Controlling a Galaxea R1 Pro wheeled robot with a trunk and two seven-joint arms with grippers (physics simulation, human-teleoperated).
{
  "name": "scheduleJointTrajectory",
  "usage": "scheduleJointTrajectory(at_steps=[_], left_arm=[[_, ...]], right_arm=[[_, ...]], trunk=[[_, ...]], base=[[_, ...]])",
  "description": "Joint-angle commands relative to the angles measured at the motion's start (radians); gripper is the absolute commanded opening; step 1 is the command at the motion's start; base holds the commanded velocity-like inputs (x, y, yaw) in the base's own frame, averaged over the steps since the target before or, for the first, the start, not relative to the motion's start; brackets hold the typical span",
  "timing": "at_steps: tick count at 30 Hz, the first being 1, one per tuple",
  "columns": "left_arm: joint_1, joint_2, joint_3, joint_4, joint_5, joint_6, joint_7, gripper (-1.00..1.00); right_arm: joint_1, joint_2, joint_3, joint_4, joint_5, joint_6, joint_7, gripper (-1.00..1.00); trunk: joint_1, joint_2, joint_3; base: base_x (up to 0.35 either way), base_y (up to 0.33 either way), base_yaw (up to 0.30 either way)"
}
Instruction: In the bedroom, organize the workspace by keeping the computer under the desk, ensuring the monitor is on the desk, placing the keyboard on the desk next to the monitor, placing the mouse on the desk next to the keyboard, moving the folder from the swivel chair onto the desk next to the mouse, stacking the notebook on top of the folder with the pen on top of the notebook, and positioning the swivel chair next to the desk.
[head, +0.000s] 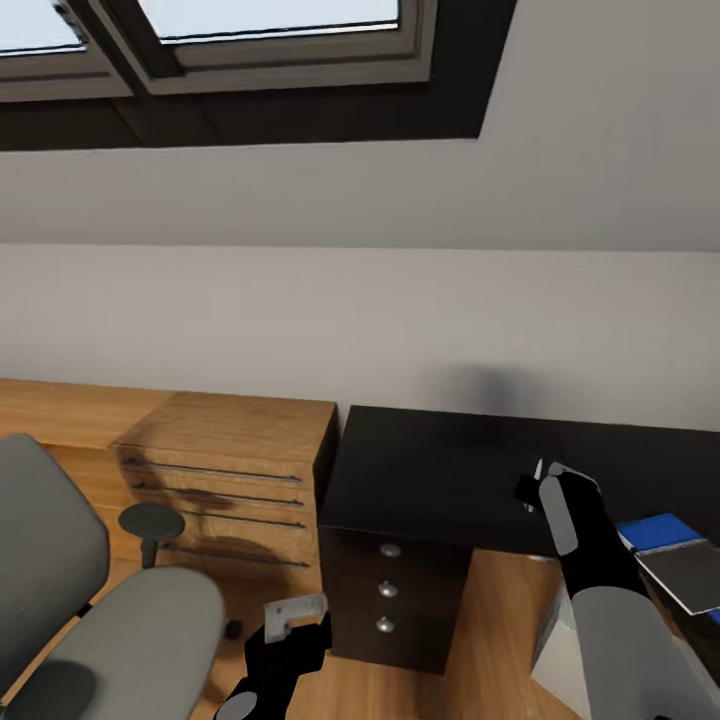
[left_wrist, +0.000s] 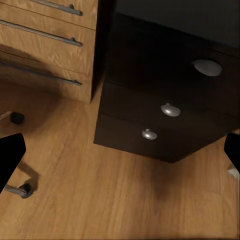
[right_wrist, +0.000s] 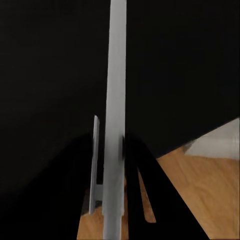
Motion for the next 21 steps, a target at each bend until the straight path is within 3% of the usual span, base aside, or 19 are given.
scheduleJointTrajectory(at_steps=[1, 14, 21], left_arm=[[-0.001, 0.001, -0.002, -0.002, 0.004, 0.003, 0.007, 1.00], [-0.001, 0.001, -0.005, -0.002, 0.001, 0.002, 0.007, 1.00], [-0.001, 0.002, -0.006, -0.006, 0.001, 0.002, 0.007, 1.00]], right_arm=[[-0.001, -0.001, -0.002, -0.001, -0.012, 0.001, -0.011, -1.00], [-0.001, -0.014, -0.009, 0.002, -0.011, -0.004, -0.027, -1.00], [-0.001, -0.037, -0.006, 0.031, -0.008, -0.050, -0.024, -1.00]], trunk=[[0.000, -0.001, -0.001], [0.000, -0.001, -0.001], [0.000, -0.001, -0.001]], base=[[0.000, -0.098, -0.293], [0.000, -0.246, -0.293], [0.000, -0.058, -0.295]])
